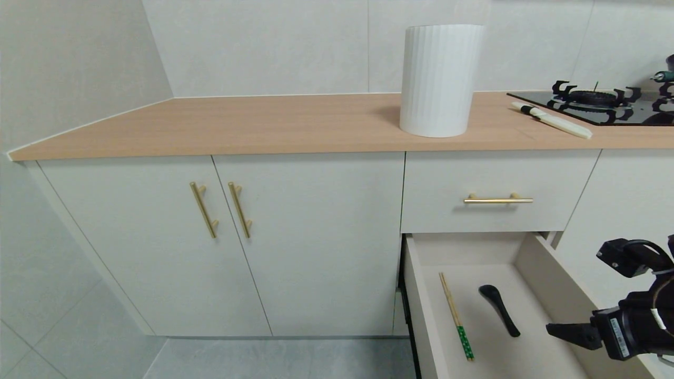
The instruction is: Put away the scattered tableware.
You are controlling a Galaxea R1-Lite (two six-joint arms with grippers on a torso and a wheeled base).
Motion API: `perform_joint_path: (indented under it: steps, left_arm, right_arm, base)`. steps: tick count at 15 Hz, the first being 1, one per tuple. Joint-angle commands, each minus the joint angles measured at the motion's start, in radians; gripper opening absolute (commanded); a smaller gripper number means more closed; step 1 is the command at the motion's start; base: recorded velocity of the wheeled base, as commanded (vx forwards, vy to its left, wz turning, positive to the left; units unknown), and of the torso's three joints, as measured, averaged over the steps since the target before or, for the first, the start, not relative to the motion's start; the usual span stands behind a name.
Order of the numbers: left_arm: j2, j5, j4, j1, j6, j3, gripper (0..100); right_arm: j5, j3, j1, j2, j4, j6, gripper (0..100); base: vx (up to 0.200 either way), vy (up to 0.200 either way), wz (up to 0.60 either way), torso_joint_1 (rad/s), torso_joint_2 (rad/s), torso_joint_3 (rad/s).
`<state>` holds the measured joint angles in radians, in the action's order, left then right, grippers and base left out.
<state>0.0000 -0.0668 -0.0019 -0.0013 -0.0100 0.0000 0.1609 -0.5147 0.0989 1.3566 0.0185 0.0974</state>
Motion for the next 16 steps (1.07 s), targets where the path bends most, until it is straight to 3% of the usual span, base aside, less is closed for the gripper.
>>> perform_joint_path:
  steps: [1, 9, 12, 16]
  left_arm:
    - [0.000, -0.001, 0.000, 0.000, -0.001, 0.000, 100]
    - [0.000, -0.001, 0.000, 0.000, -0.001, 0.000, 100]
    - [0.000, -0.001, 0.000, 0.000, -0.001, 0.000, 100]
    - [0.000, -0.001, 0.000, 0.000, -0.001, 0.000, 100]
  right_arm:
    - [0.000, -0.021, 0.038, -0.097, -0.043, 0.007, 100]
    - [0.006, -0.005, 0.122, -0.152, -0.264, 0.169, 100]
    - [0.006, 0.002, 0.179, -0.123, -0.322, 0.180, 100]
    - [-0.006, -0.011, 0.186, 0.108, -0.330, 0.171, 100]
  base:
    - [0.000, 0.000, 0.00, 0.000, 0.00, 0.000]
    - [-0.175, 0.000, 0.00, 0.002, 0.00, 0.003]
    - [0.000, 0.000, 0.00, 0.000, 0.00, 0.000]
    - [0.000, 0.000, 0.00, 0.000, 0.00, 0.000]
